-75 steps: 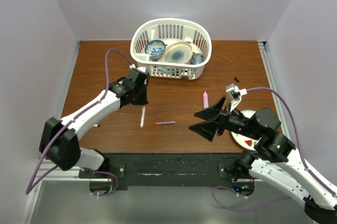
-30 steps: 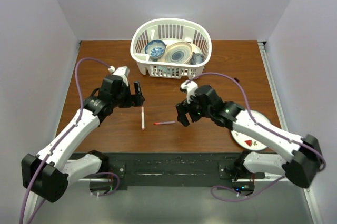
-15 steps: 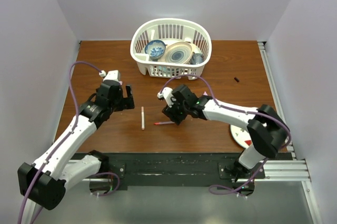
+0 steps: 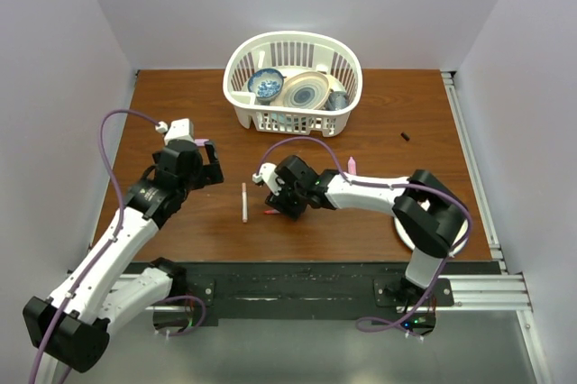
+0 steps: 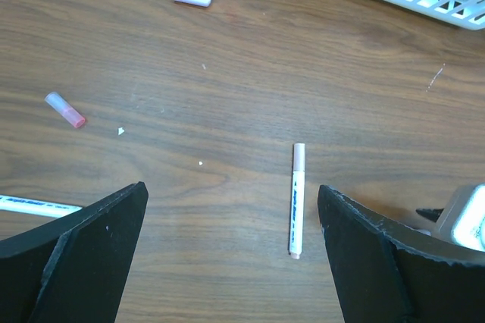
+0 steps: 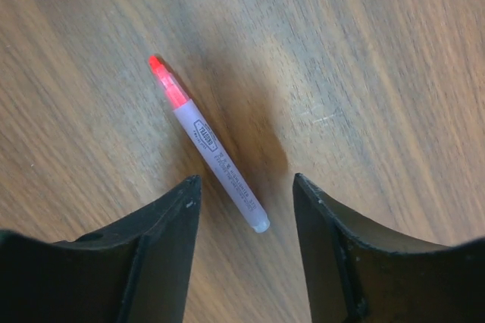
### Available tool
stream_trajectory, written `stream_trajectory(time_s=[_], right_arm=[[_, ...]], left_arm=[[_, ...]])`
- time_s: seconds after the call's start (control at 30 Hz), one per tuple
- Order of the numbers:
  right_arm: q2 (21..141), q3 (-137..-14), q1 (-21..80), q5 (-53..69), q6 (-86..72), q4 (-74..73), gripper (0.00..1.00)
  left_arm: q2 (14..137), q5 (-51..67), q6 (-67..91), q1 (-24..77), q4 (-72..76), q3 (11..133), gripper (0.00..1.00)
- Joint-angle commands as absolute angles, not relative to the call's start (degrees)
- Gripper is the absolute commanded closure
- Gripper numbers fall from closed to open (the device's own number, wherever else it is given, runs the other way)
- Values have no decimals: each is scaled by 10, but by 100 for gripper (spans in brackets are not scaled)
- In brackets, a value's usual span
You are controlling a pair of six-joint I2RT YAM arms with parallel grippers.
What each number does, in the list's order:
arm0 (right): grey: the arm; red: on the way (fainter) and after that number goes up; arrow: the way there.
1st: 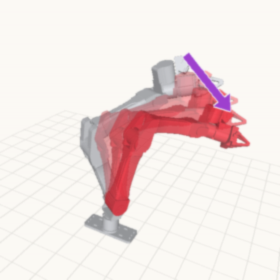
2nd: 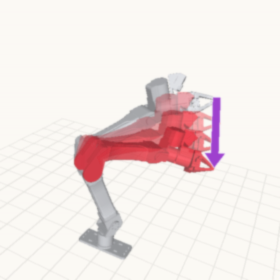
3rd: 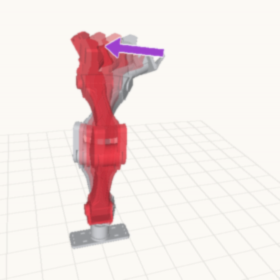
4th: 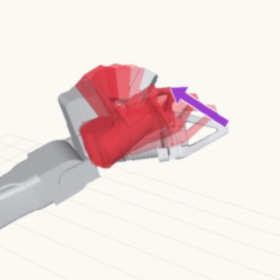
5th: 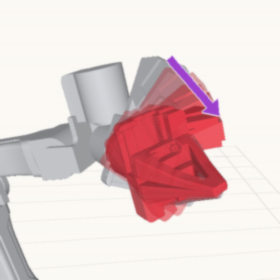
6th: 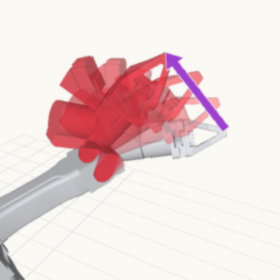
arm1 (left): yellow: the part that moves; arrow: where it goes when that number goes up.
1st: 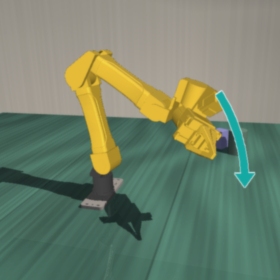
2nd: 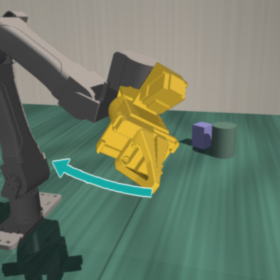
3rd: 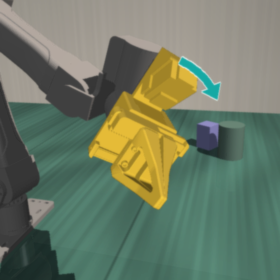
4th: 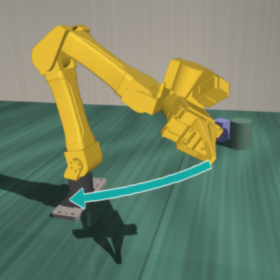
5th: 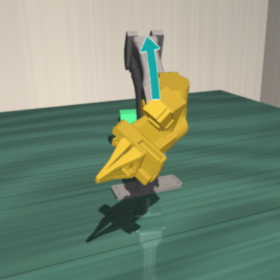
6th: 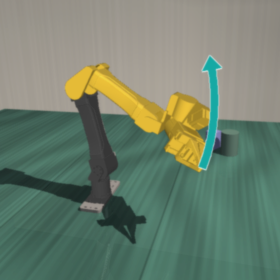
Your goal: Insert the pens into the pen caps
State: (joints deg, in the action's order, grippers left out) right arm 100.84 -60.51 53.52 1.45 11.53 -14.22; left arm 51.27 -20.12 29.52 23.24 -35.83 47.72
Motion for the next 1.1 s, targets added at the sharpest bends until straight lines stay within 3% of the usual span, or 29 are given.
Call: stream_trajectory(time_s=[0.0, 0.27, 0.53, 0.8, 1.07], right_arm=[[979, -572, 540, -15, 80, -109, 50], [949, -516, 556, -72, 16, -84, 66], [897, -466, 565, -78, -24, -20, 100], [807, -401, 568, -44, -138, 62, 100], [712, -348, 582, -31, -251, 170, 100]], left_arm=[[499, -224, 315, 227, -362, 487, 0], [461, -179, 320, 227, -358, 481, 2], [433, 0, 380, 227, -335, 434, 7], [447, 156, 453, 227, -225, 365, 9], [512, 211, 495, 229, -107, 334, 12]])
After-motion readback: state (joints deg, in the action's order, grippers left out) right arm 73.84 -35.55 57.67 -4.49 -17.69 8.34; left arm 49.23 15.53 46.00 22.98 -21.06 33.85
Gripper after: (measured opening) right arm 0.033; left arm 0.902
